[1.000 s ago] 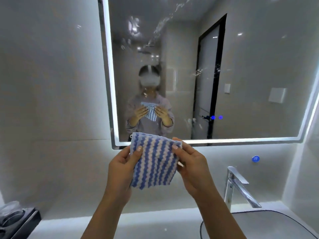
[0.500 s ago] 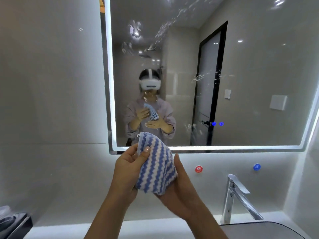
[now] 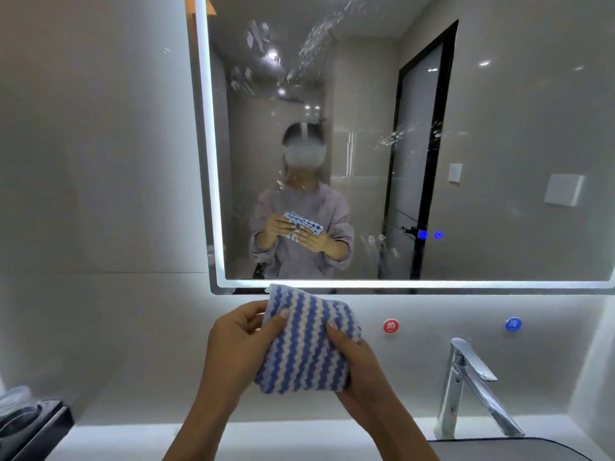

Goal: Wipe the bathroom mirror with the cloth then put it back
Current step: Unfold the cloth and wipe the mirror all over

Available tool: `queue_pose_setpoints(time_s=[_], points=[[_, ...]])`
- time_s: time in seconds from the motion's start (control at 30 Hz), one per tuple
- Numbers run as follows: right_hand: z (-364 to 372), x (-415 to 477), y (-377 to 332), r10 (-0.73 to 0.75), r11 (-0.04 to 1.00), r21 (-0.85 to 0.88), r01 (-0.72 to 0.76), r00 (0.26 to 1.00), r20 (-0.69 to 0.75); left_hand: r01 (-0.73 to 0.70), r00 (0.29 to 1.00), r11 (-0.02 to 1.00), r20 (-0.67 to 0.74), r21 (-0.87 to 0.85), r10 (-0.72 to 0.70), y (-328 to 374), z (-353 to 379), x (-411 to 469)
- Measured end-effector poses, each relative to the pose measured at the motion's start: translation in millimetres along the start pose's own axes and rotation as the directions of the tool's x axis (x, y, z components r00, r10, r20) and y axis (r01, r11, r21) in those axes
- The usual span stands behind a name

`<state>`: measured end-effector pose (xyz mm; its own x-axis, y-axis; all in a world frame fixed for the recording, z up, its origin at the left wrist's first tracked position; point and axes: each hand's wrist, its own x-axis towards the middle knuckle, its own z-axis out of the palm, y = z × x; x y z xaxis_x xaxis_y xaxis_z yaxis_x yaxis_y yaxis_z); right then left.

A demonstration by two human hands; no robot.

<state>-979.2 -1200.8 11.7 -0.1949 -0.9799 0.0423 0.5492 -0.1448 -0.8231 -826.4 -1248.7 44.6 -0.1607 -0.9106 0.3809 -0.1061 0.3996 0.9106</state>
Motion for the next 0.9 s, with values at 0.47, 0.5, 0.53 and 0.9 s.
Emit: queue_pose_setpoints(time_s=[0.47,0.5,0.53,0.9], points=[[-5.1,13.0,-22.9,0.12,0.9,0.396,-0.184,0.976,0.181,-0.075,0.988,0.963,-0.109,0.259,0.106,-26.6,-15.1,29.5],[-2.5,14.9,-26.3,0.108,0.892,0.416,-0.176,0.977,0.181,-0.09,0.984,0.947,-0.122,0.307,0.132,-28.9,-20.7,36.7],[0.2,16.8,-29.1,0.096,0.888,0.429,-0.164,0.98,0.175,-0.112,0.978,0.932,-0.13,0.344,0.165,-30.9,-26.3,45.1],[48.0,67.1,-42.6,-0.09,0.924,0.372,0.092,0.996,-0.024,-0.358,0.906,0.542,0.142,0.761,0.399,-58.0,-72.8,154.0]])
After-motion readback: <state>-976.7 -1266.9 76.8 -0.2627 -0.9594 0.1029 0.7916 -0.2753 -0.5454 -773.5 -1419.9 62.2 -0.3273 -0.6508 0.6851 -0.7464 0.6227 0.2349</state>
